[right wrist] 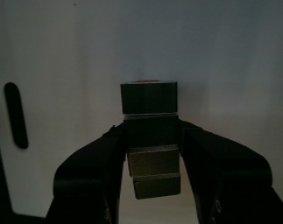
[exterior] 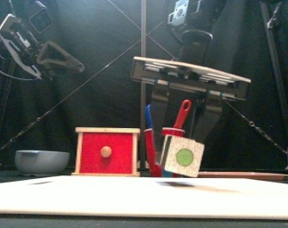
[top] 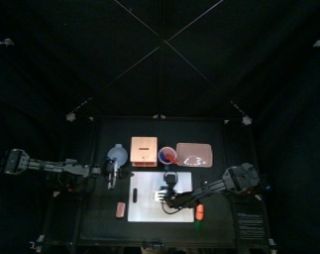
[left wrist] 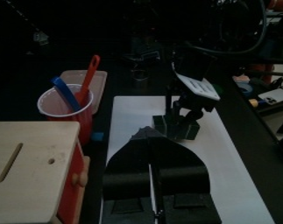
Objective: Place sushi on board then cut the sushi with the knife then place the pieces on the plate
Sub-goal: Pick knife at handle with right hand
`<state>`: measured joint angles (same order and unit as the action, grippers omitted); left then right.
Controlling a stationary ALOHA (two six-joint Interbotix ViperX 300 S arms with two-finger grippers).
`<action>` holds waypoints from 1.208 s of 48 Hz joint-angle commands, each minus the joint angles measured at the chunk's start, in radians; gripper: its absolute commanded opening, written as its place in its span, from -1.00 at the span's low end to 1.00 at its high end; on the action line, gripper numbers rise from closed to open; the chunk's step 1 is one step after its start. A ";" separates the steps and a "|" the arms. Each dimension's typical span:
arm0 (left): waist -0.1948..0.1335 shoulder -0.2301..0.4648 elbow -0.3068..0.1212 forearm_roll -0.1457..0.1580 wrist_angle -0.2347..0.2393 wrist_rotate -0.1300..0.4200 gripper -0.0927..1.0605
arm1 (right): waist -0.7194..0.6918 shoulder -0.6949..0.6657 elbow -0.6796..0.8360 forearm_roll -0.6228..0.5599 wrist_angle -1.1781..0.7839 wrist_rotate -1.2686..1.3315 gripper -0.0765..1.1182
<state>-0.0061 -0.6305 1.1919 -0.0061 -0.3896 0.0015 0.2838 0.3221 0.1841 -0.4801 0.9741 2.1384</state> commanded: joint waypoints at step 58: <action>0.002 -0.002 0.000 0.000 0.025 0.002 -0.86 | 0.003 -0.347 0.003 -0.124 0.061 -0.331 0.63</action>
<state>-0.0061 -0.6305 1.2042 -0.0061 -0.3605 0.0015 0.2915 0.0537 0.2040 -0.6105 1.0262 1.8745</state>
